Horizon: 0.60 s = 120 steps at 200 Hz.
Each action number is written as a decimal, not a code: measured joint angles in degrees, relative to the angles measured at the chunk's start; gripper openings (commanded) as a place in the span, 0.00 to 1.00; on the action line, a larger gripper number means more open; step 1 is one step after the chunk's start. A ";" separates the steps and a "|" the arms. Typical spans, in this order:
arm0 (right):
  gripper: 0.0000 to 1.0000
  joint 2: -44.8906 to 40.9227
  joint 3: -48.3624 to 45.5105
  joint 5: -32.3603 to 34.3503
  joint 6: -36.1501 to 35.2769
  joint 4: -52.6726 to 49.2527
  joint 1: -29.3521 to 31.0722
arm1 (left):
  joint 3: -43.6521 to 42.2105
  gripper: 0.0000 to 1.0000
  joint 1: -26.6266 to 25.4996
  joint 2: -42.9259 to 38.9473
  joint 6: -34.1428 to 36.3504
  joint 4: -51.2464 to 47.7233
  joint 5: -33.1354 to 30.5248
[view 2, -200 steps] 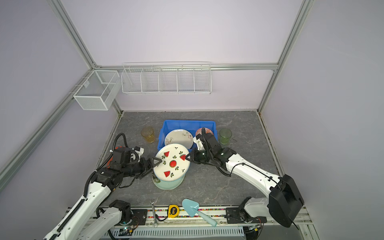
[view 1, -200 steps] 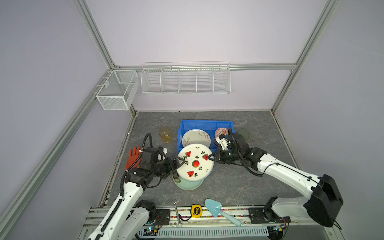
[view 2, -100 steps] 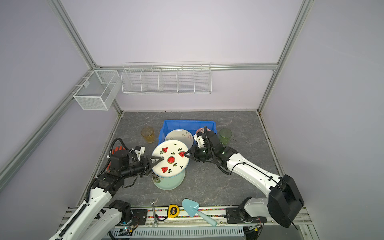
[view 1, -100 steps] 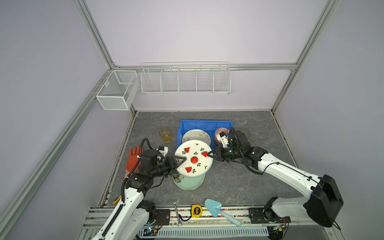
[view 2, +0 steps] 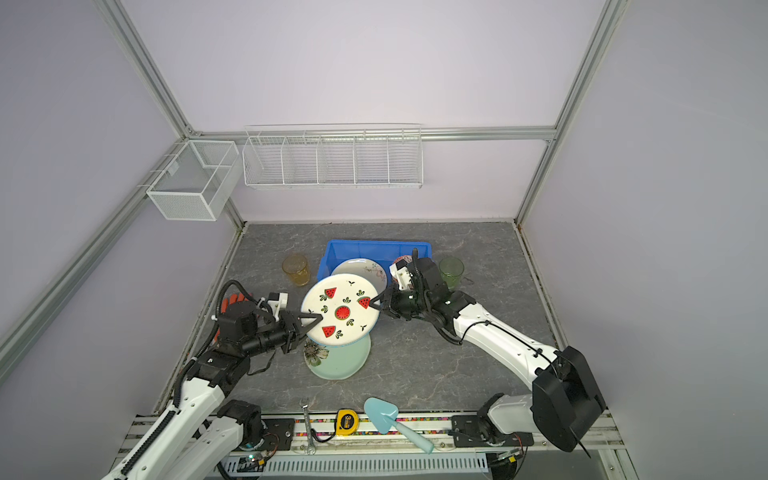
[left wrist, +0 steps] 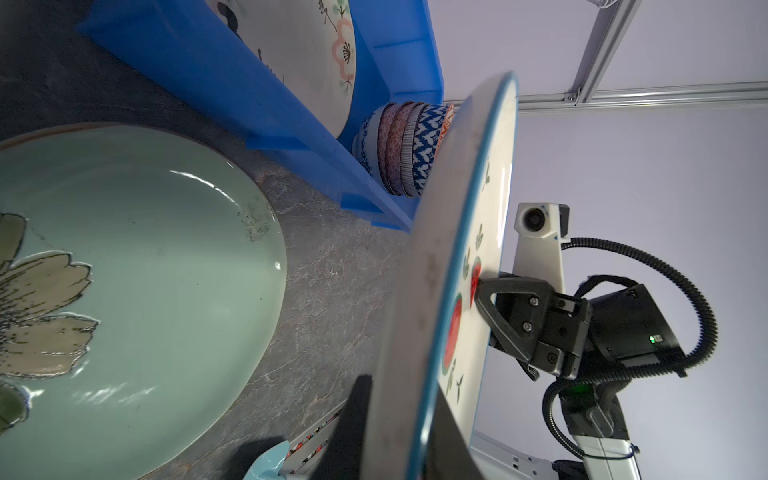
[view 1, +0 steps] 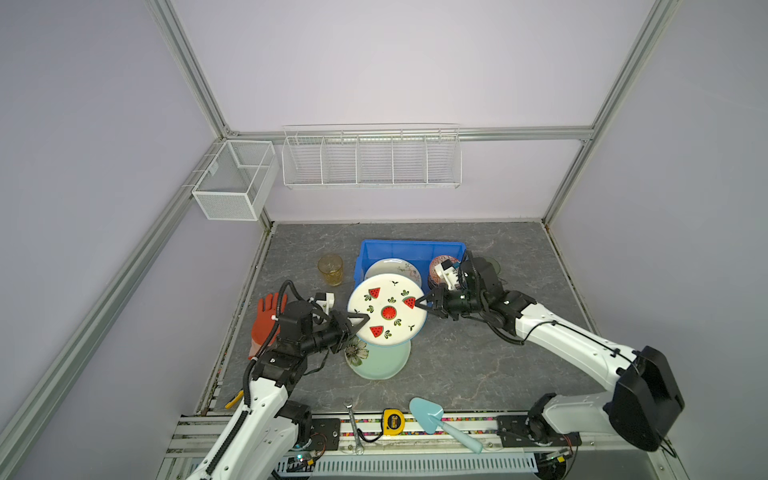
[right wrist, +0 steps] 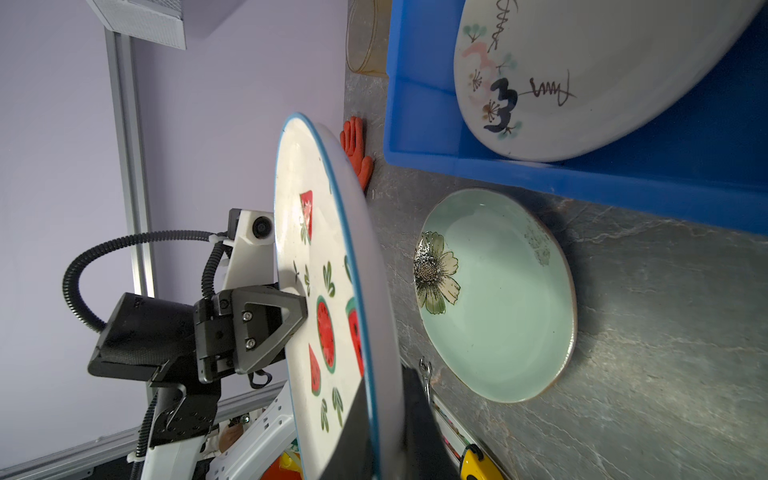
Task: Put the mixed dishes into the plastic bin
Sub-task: 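Lift the upright watermelon plate with both grippers toward the bin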
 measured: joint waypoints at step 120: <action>0.18 0.28 -0.31 0.33 0.81 1.90 -0.83 | -0.11 0.00 0.11 0.48 -3.23 3.63 -0.22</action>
